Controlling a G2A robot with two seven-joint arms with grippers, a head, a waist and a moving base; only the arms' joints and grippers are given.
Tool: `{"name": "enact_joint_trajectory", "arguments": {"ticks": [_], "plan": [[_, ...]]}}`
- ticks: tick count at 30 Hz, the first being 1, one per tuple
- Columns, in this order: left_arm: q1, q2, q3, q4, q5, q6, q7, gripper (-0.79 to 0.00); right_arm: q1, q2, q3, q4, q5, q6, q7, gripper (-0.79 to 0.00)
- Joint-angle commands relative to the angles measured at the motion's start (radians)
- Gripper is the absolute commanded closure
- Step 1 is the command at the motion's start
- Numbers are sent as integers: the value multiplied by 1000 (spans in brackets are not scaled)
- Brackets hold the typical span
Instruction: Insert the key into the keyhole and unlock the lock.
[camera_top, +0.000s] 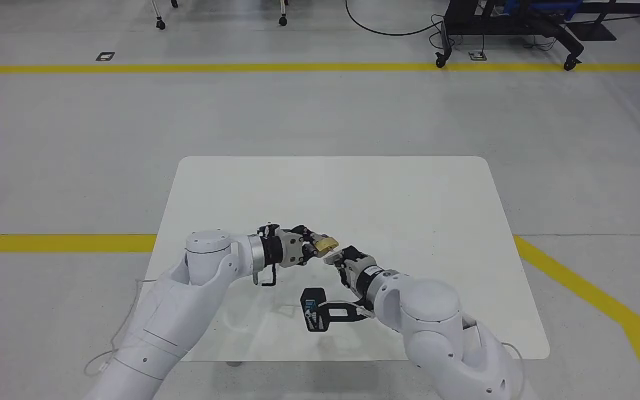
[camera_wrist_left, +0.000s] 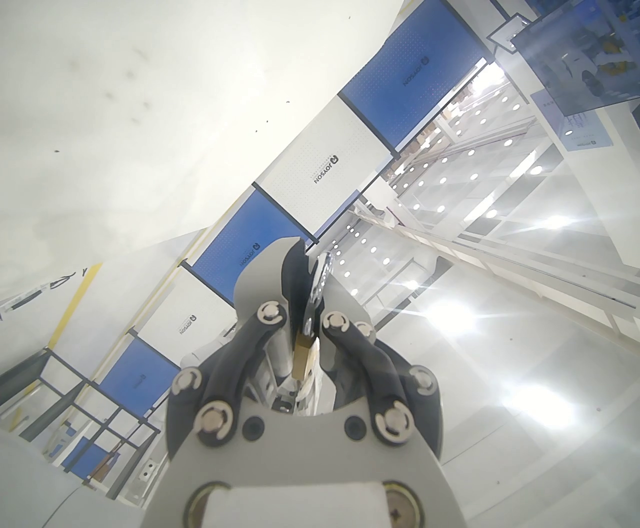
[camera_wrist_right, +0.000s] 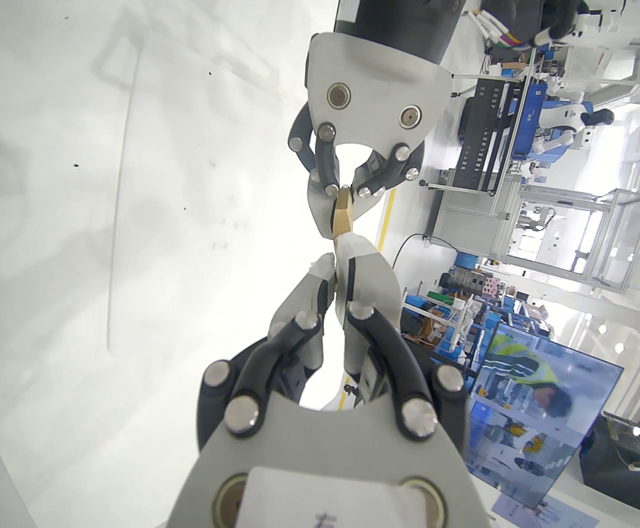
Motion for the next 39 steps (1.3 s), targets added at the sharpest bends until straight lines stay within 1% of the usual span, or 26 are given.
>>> {"name": "enact_joint_trajectory", "arguments": {"ticks": [1,12,13,14,16,17,19,23,26,29,32,35,38,39], "plan": [[1,0,0,-2,1,0,0,0,2,-2,-6,2,-5,0,4,0],[1,2,-4,2,-3,4,-2,0,16,-16,-20,32,-3,19,22,0],[0,2,-4,3,-3,5,-2,0,16,-18,-19,33,-1,20,24,-99],[-1,2,-5,4,-4,4,-2,0,17,-19,-19,33,0,19,26,-243],[-2,2,-6,7,-4,2,-1,0,16,-20,-15,31,6,21,30,-329],[-2,2,-6,9,-5,1,0,0,14,-21,-12,30,9,21,32,-351],[-3,1,-5,13,-7,-2,0,0,11,-22,-4,24,15,21,34,-366],[-9,-2,-2,36,-13,-10,2,0,-3,-22,17,6,20,28,43,-369],[-20,-5,0,58,-15,-31,8,0,-26,-20,40,-23,29,43,44,-354],[-26,-7,5,70,-14,-40,5,0,-53,-18,60,-46,34,65,38,-308],[-29,-8,13,71,-7,-32,-4,0,-69,-17,66,-49,19,82,36,-286],[-28,-7,14,68,-2,-30,-8,0,-73,-18,58,-42,8,84,27,-265],[-27,-6,12,63,-1,-29,-12,0,-68,-21,49,-29,1,87,24,-228],[-26,-6,10,60,0,-30,-13,0,-66,-22,47,-24,2,88,22,-200]]}}
